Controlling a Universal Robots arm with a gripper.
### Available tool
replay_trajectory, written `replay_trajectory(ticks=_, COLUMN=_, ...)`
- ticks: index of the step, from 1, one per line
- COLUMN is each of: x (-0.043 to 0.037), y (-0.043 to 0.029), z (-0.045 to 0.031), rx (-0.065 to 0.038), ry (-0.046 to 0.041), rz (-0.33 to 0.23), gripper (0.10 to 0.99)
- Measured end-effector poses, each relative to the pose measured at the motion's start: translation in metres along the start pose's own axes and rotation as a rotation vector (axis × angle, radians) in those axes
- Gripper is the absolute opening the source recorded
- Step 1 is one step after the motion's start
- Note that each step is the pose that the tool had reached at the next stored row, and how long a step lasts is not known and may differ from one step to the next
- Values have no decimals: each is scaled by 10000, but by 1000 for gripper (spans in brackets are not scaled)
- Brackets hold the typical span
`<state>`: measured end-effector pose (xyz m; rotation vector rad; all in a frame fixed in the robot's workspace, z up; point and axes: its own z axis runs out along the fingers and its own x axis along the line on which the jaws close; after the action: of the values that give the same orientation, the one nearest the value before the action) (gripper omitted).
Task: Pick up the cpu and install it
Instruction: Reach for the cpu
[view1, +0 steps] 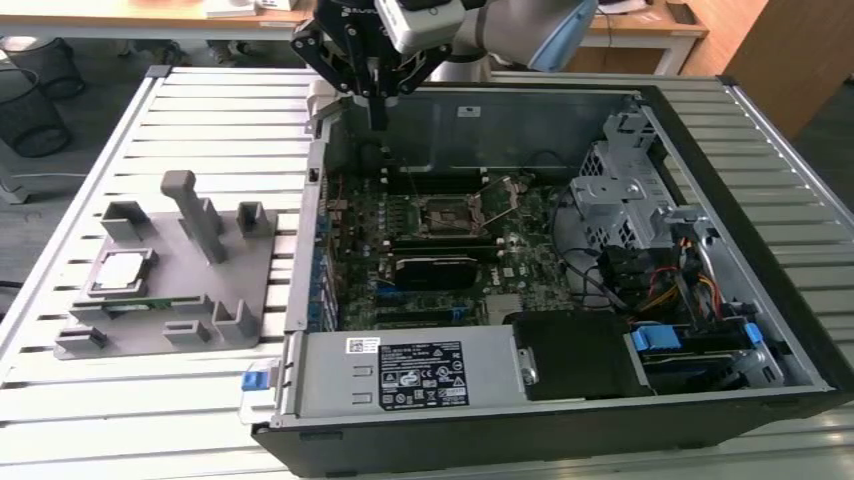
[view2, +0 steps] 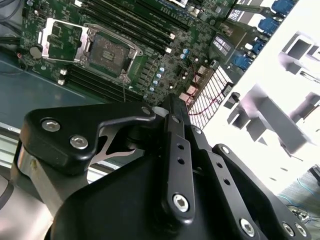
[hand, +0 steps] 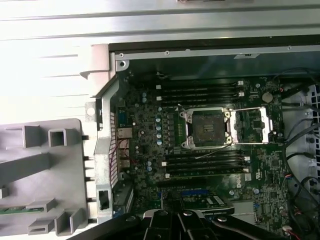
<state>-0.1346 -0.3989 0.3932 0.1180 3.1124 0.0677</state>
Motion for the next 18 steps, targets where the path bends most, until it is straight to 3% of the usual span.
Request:
replay_trajectory(ticks=9, x=103, y=-8, z=-2, rx=1, ry=1, rz=-1, gripper=106)
replay_trajectory(ticks=16, x=238, y=-18, z=-4, rx=1, ry=1, rz=-1, gripper=106)
replay_trajectory(ticks=18, x=309, y=-23, z=-5, rx=0, ry=1, rz=-1, gripper=106)
